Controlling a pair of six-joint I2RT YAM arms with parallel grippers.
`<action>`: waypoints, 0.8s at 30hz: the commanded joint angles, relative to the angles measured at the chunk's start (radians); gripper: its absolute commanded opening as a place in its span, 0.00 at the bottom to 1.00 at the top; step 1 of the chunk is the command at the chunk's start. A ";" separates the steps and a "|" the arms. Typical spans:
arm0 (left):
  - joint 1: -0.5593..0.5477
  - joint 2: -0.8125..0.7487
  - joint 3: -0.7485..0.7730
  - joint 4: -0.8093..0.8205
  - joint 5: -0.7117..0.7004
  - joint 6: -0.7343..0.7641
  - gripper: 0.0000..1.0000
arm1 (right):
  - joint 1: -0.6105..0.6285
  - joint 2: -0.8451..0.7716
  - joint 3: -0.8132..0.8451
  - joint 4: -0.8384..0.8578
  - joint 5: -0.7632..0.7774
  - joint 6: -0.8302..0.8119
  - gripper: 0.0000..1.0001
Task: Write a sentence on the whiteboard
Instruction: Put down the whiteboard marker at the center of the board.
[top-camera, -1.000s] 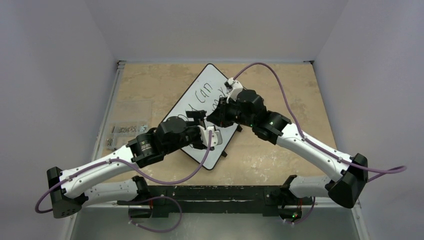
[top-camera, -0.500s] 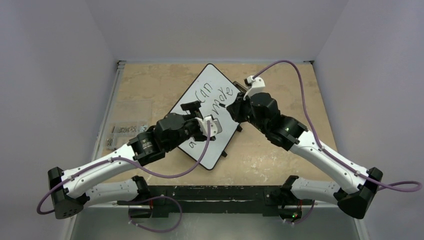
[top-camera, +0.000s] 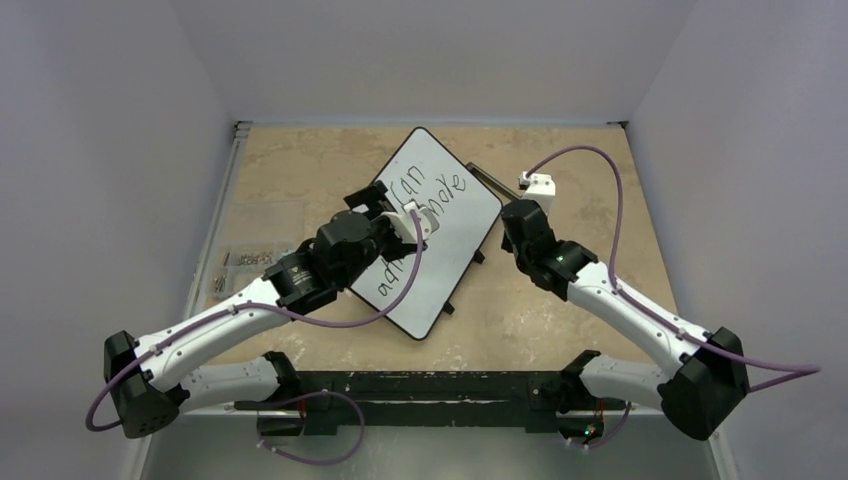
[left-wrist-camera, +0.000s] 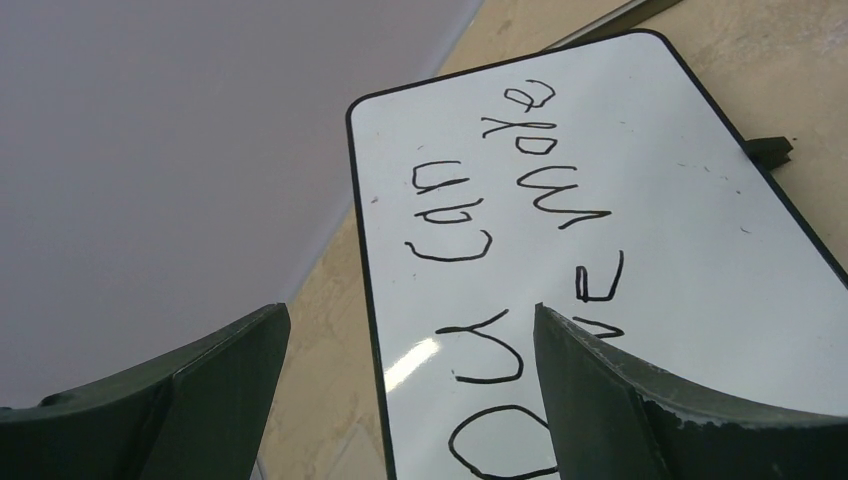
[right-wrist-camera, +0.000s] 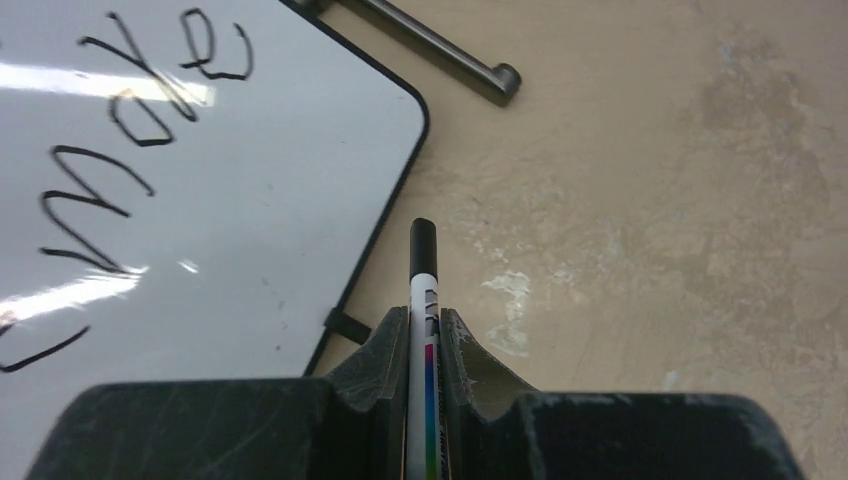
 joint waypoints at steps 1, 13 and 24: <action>0.027 0.009 0.049 0.061 -0.056 -0.038 0.90 | -0.095 0.035 -0.059 0.116 0.034 -0.008 0.00; 0.060 0.035 0.059 0.060 -0.075 -0.055 0.90 | -0.315 0.226 -0.058 0.282 -0.172 -0.050 0.00; 0.066 0.034 0.054 0.066 -0.077 -0.050 0.90 | -0.405 0.402 -0.038 0.360 -0.305 -0.044 0.00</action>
